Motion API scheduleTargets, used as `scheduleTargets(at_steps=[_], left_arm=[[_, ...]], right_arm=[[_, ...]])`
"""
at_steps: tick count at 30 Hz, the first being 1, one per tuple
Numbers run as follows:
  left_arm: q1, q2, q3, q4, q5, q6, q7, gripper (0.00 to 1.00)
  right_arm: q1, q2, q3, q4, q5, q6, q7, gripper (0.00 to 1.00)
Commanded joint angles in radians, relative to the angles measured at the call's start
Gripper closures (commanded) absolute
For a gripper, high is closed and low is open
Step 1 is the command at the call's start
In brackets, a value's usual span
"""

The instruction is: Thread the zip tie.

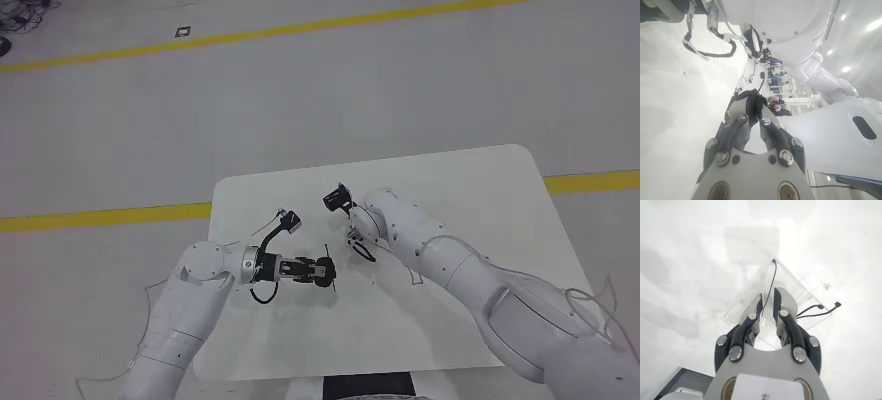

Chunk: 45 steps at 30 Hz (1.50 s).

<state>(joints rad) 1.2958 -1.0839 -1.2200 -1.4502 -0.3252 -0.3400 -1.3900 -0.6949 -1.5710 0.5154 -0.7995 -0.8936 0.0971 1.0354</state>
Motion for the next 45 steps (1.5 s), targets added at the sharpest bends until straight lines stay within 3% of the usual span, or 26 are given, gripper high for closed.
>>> scheduleTargets(at_steps=[1, 2, 15, 22, 28, 31, 34, 40, 45], left_arm=[[0.000, 0.000, 0.000, 0.000, 0.000, 0.000, 0.000, 1.00], [0.000, 0.000, 0.000, 0.000, 0.000, 0.000, 0.000, 1.00], [0.000, 0.000, 0.000, 0.000, 0.000, 0.000, 0.000, 1.00], [0.000, 0.000, 0.000, 0.000, 0.000, 0.000, 0.000, 1.00], [0.000, 0.000, 0.000, 0.000, 0.000, 0.000, 0.000, 1.00], [0.000, 0.000, 0.000, 0.000, 0.000, 0.000, 0.000, 1.00], [0.000, 0.000, 0.000, 0.000, 0.000, 0.000, 0.000, 1.00], [0.000, 0.000, 0.000, 0.000, 0.000, 0.000, 0.000, 1.00], [0.000, 0.000, 0.000, 0.000, 0.000, 0.000, 0.000, 1.00]], right_arm=[[0.001, -0.004, 0.001, 0.006, -0.002, -0.003, -0.002, 0.93], [0.001, -0.006, 0.002, 0.010, -0.004, -0.005, -0.004, 1.00], [0.001, -0.019, 0.024, 0.028, -0.018, -0.026, -0.023, 1.00], [-0.022, 0.005, 0.094, -0.031, 0.008, -0.075, -0.079, 1.00], [-0.084, 0.059, 0.206, -0.143, 0.019, -0.129, -0.128, 1.00], [-0.142, 0.095, 0.287, -0.233, 0.014, -0.153, -0.182, 1.00], [-0.226, 0.134, 0.382, -0.351, 0.028, -0.212, -0.224, 1.00], [-0.397, 0.193, 0.560, -0.544, 0.148, -0.430, -0.284, 1.00], [-0.466, 0.228, 0.575, -0.687, 0.355, -0.437, -0.299, 1.00]])
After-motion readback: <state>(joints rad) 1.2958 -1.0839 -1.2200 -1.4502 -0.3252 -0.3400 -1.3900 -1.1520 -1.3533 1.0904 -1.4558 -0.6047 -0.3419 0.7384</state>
